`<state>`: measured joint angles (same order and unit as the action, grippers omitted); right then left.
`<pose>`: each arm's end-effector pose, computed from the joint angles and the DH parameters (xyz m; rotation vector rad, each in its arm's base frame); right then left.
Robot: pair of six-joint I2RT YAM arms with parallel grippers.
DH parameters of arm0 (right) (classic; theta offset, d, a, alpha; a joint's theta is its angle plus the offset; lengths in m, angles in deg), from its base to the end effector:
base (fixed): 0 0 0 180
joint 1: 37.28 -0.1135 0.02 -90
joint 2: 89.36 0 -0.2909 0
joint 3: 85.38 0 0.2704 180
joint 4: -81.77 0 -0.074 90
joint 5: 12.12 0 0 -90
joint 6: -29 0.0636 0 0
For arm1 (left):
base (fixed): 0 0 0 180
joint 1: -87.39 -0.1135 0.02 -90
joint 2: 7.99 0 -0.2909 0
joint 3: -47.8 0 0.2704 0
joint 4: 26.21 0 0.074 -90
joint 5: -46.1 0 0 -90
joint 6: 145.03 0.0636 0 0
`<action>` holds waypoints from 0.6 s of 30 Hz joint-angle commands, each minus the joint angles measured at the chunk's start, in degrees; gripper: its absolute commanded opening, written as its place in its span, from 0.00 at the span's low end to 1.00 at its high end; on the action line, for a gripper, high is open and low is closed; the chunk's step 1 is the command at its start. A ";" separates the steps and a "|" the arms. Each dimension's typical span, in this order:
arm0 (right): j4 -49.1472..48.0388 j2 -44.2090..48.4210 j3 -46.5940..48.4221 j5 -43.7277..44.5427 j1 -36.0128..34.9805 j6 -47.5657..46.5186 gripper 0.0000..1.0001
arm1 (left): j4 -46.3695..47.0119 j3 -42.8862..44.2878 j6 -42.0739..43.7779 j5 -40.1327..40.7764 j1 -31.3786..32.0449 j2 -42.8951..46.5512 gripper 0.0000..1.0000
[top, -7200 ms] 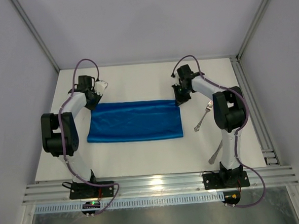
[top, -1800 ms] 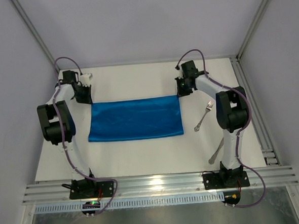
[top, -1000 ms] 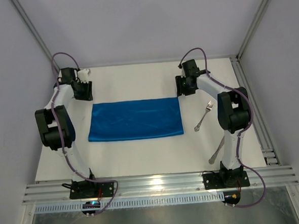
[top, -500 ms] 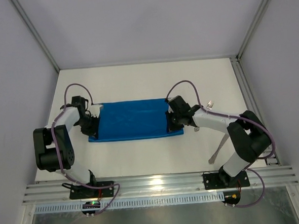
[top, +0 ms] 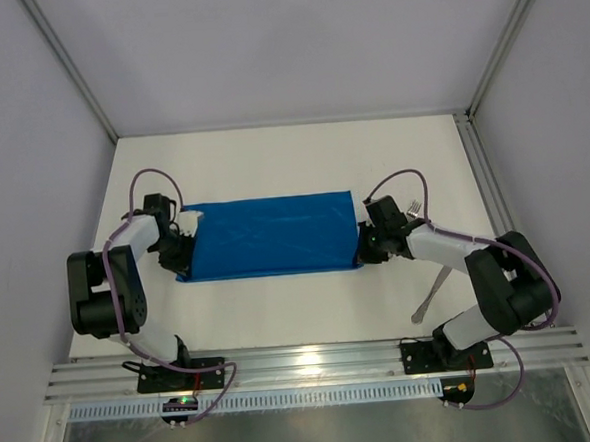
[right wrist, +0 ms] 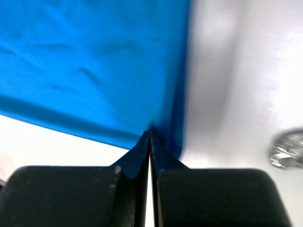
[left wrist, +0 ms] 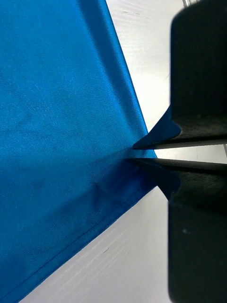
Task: Fold the napkin into a case and place the utensils inside
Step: Smooth out the rectangle-folded napkin at the center of the board.
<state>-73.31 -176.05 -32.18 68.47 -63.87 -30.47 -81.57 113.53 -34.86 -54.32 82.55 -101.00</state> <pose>0.2639 0.1437 0.1382 0.0298 2.6805 0.5562 0.2930 0.0133 0.1446 0.4133 2.9401 -0.2229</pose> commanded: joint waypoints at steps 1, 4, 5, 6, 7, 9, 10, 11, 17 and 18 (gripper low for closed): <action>5.56 3.37 -3.46 3.96 4.70 -0.63 0.04 | 3.96 -2.63 3.21 4.36 -0.34 -1.56 0.15; 9.33 6.00 -1.98 6.84 6.02 -3.00 0.04 | 3.35 -2.02 3.48 2.51 -0.34 -0.59 0.15; 10.39 6.62 -1.10 7.64 6.02 -3.54 0.04 | 3.08 -1.93 3.65 0.50 -0.34 -0.16 0.16; 11.45 7.15 0.99 8.26 6.02 -3.98 0.04 | 2.21 -1.84 4.00 -0.47 -0.34 0.89 0.18; 13.28 8.29 2.23 8.70 6.02 -4.15 0.04 | 1.85 -1.58 4.27 -1.27 -0.26 1.51 0.19; 15.14 9.26 6.52 9.14 5.32 -4.33 0.04 | 1.06 -0.97 4.62 -3.90 -0.26 3.79 0.25; 16.98 10.05 8.38 11.58 4.36 -4.16 0.04 | 0.02 -0.18 4.71 -4.78 -0.26 4.67 0.27; 17.95 10.14 10.14 15.09 1.22 -3.90 0.04 | -0.69 0.44 4.88 -5.31 -0.34 5.55 0.29; 12.89 2.44 22.01 13.32 -14.86 -1.70 0.04 | -5.70 5.36 4.89 -6.82 -0.43 11.62 0.31; 8.51 0.41 23.94 11.54 -16.46 -1.17 0.04 | -5.97 5.37 4.80 -6.03 -0.69 11.63 0.31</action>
<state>-58.38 -170.74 -11.70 82.90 -75.43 -33.19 -85.07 116.26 -30.82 -59.15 82.46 -91.80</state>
